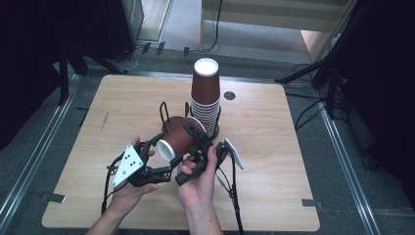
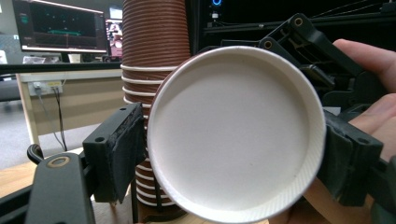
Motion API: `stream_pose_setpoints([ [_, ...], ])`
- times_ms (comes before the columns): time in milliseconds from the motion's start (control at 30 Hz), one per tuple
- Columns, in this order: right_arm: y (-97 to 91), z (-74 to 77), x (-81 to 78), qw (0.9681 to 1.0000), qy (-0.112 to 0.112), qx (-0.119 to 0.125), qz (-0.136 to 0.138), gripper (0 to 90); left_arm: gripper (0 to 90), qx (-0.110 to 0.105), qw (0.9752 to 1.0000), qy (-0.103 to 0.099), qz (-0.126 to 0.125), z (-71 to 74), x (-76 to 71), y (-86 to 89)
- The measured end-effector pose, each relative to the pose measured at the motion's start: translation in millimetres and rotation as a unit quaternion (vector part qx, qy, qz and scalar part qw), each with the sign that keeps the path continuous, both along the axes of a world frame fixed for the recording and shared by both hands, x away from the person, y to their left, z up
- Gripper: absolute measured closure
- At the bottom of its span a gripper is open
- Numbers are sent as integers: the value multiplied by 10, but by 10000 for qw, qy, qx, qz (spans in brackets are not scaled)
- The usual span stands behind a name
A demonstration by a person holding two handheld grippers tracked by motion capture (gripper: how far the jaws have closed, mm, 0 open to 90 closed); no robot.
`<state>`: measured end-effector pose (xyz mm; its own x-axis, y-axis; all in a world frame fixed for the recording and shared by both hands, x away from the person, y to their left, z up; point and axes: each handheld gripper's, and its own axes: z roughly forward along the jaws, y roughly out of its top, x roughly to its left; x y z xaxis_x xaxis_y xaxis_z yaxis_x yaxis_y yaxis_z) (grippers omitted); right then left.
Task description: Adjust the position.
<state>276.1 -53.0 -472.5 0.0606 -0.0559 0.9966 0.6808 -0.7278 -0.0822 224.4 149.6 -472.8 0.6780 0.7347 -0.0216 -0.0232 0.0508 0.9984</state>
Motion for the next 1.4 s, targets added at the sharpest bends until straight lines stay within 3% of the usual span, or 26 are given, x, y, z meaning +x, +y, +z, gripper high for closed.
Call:
stream_pose_setpoints([
  [233,-31,3,7,10000,-50,-13,-73,94,4,153,9993,328,111,40,1,36],
  [567,-77,5,22,9997,-131,-67,-198,95,0,92,9993,347,101,60,5,77],
  [867,-109,31,16,9981,-334,-372,-347,99,0,117,9992,378,52,56,11,82],
  [1233,-126,60,11,9925,-681,-869,-528,99,0,107,9991,405,19,52,15,87],
  [1400,-119,85,6,9866,-914,-1239,-534,99,0,116,9990,431,3,48,16,82],
])
